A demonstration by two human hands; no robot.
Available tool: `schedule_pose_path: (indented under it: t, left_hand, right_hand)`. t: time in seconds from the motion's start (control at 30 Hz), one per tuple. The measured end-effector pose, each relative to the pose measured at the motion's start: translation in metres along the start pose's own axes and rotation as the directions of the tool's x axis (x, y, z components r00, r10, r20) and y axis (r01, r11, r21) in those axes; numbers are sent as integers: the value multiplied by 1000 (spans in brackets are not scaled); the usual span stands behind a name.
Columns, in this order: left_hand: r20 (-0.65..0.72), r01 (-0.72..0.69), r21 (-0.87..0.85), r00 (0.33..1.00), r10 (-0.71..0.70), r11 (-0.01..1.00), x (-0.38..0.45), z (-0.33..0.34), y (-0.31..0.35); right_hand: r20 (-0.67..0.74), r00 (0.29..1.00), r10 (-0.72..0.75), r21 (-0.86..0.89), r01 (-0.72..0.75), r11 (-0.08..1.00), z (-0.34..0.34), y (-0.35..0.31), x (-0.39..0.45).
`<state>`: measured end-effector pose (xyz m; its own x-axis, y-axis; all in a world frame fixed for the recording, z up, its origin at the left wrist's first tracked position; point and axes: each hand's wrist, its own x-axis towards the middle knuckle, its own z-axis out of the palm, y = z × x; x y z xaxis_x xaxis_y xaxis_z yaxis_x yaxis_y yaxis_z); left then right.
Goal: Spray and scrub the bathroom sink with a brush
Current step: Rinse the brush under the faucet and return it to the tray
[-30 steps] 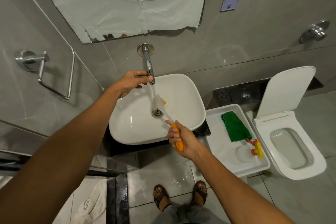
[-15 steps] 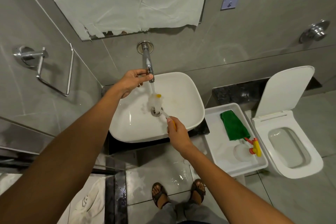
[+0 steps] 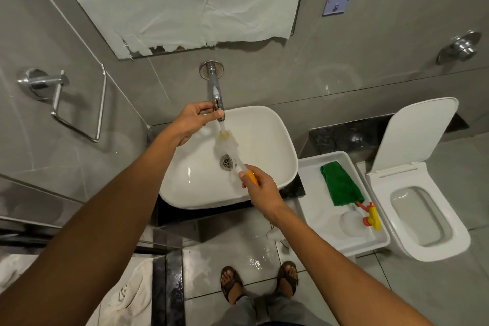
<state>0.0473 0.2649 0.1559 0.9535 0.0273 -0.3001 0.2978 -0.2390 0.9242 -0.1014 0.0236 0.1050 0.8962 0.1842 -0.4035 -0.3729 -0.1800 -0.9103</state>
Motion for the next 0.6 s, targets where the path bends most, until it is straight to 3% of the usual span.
schedule_pose_path:
  t: [0.1,0.27,0.47,0.6]
  left_hand:
    - [-58,-8,8,998,8,1000,-4,3,2]
    - [-212,-56,251,971,111,966,-5,18,5]
    - [-354,-19,596,891,284,803,-13,47,15]
    - [-424,4,594,852,309,804,-19,61,16]
  right_hand:
    - [-45,999,-13,-33,12,999,3,2,-1]
    - [-49,999,-8,-26,7,1000,8,3,-2]
    - [-83,996,-20,-43,16,999,15,1,1]
    - [-104,994,-15,-42,11,999,21,-1,3]
